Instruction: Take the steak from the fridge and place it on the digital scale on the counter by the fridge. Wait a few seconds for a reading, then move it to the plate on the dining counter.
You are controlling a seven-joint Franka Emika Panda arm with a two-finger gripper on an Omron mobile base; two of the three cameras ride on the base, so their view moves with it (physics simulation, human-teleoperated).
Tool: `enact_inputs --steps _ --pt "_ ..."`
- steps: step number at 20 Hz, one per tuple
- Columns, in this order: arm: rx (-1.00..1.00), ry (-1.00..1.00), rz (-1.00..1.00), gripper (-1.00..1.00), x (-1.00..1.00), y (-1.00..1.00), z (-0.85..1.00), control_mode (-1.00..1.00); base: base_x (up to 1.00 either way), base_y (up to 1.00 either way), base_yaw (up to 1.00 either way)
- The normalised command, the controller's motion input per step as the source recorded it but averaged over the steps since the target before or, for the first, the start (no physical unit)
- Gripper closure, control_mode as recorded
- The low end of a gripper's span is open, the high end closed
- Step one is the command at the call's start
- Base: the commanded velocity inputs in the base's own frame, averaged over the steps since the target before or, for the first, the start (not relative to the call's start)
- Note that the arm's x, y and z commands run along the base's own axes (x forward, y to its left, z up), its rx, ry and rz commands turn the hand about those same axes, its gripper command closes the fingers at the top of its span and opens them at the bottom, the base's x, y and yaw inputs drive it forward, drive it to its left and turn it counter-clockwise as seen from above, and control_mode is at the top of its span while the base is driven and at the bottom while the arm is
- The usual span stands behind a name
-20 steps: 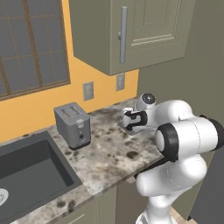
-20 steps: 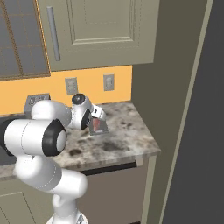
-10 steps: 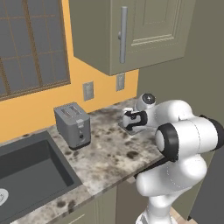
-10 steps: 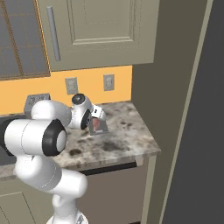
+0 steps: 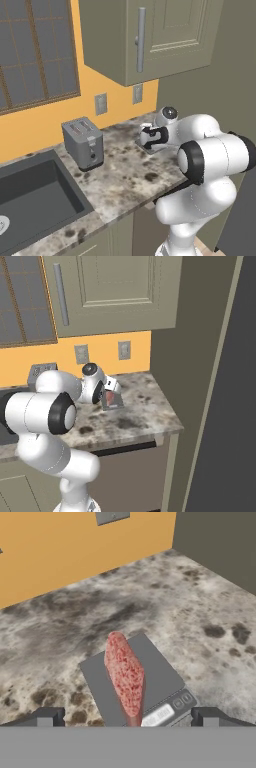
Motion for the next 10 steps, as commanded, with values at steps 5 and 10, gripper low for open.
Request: enact_inputs --steps 5,10 --pt "0.00 0.00 0.00 -1.00 0.00 0.00 0.00 -1.00 0.00 0.00 0.00" --pt "0.00 0.00 0.00 -1.00 0.00 0.00 0.00 -1.00 0.00 0.00 0.00"
